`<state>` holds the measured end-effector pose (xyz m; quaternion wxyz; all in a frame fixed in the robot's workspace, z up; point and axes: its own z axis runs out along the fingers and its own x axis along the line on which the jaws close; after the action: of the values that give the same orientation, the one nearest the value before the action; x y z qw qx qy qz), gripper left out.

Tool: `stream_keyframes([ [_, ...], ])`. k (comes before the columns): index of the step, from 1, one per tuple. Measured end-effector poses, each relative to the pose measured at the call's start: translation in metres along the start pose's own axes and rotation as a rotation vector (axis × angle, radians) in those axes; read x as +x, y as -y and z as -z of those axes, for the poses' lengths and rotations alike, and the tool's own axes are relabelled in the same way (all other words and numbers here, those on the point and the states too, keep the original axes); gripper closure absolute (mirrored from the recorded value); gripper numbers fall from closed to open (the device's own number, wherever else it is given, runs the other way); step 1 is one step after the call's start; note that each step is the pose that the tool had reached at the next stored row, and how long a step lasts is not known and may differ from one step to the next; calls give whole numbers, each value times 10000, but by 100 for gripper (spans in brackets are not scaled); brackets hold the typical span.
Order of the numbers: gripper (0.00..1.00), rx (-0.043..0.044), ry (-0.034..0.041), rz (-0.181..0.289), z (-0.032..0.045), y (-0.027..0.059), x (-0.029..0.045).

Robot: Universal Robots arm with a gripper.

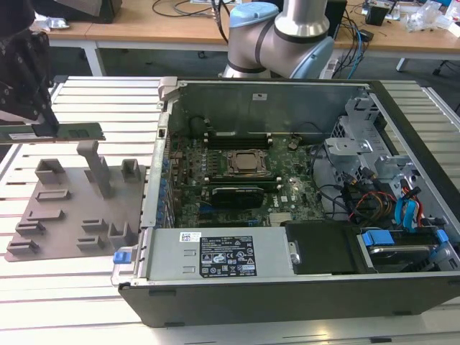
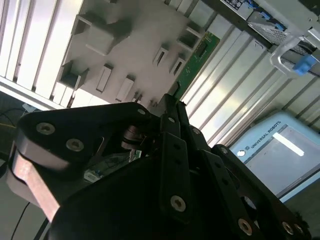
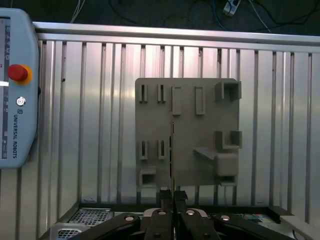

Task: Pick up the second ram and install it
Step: 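Pick up the second ram and move it above second insertion slot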

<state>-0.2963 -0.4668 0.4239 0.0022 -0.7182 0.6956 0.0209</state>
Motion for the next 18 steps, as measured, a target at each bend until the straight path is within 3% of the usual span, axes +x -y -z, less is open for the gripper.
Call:
stream_keyframes([
  [18,87,-1,-1,0,20,721,23],
])
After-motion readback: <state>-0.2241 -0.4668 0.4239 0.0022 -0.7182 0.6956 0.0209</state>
